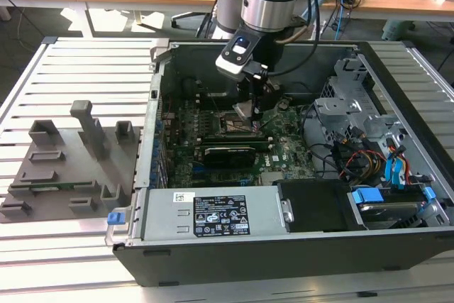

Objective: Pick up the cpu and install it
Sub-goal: 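Place the cpu into insertion slot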

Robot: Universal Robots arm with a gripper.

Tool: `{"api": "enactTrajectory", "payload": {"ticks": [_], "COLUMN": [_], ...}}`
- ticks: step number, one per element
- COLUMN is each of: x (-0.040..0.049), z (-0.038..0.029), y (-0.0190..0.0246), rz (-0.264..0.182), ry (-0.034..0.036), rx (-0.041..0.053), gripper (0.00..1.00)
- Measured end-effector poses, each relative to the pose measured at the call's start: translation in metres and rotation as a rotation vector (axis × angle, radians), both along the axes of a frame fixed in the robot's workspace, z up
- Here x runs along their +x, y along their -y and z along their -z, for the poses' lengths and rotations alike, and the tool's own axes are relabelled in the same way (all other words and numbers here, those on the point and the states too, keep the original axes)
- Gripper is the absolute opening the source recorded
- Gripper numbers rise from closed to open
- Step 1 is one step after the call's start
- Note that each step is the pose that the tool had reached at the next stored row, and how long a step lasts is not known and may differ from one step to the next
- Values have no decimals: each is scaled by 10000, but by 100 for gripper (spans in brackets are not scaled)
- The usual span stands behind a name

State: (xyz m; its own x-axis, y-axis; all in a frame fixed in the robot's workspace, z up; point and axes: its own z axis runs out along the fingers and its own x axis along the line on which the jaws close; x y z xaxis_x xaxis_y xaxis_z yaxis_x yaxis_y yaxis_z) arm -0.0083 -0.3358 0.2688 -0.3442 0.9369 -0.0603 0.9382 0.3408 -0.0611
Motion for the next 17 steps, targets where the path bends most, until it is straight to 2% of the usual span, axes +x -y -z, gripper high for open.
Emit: {"api": "enactTrajectory", "payload": {"ticks": [4,8,10,14,17], "x": [0,0,0,0,0], "z": [1,4,7,12,19], "y": [0,0,0,0,0], "rz": [230,830,1365,2055,2728], "ry": [-1,0,-1,-3,-4], "rx": [-25,-41,-43,-43,-43], "gripper": [55,55,55,55,55]}}
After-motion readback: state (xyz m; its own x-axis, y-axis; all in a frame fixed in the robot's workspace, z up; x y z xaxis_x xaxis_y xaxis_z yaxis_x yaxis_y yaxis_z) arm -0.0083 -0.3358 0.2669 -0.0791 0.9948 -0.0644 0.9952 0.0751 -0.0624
